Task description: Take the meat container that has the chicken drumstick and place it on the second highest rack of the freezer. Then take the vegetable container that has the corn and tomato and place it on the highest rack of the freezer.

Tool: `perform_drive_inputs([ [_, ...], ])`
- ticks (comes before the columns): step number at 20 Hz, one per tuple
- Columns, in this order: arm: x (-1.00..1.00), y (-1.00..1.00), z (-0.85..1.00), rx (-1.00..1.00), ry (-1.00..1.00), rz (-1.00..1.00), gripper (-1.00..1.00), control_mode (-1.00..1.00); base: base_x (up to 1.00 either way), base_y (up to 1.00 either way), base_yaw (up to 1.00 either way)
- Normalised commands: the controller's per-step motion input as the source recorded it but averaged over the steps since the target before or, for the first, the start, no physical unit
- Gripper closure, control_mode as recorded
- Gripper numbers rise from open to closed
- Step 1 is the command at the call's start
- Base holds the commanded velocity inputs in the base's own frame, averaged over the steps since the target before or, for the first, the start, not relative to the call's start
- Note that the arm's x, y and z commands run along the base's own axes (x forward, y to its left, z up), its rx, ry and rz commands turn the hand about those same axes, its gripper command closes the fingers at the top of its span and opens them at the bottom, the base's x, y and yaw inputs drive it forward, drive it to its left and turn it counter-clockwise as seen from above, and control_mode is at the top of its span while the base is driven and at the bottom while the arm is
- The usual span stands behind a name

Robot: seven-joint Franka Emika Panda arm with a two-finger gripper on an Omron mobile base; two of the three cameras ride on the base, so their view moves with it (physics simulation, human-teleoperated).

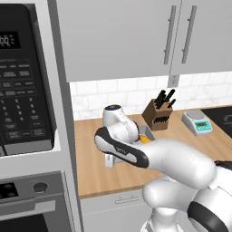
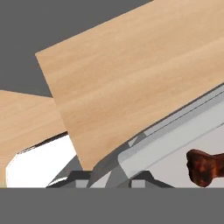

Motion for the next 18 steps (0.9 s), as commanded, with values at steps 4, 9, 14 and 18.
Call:
perform_drive_inputs([
  [4, 0.00, -0.22, 0.99, 0.00, -0.01, -0.12, 1.00, -1.00, 0.00, 0.00, 0.00],
  [9, -0.15, -0.58, 0.58, 0.00, -0.17, -0.11, 1.00, -1.00, 0.00, 0.00, 0.00],
  [14, -0.20, -0.83, 0.06, 0.00, -0.17, -0.09, 1.00, -1.00, 0.00, 0.00, 0.00],
  [18, -0.41, -0.46, 0.00, 0.01, -0.18, -0.01, 1.00, -1.00, 0.00, 0.00, 0.00],
])
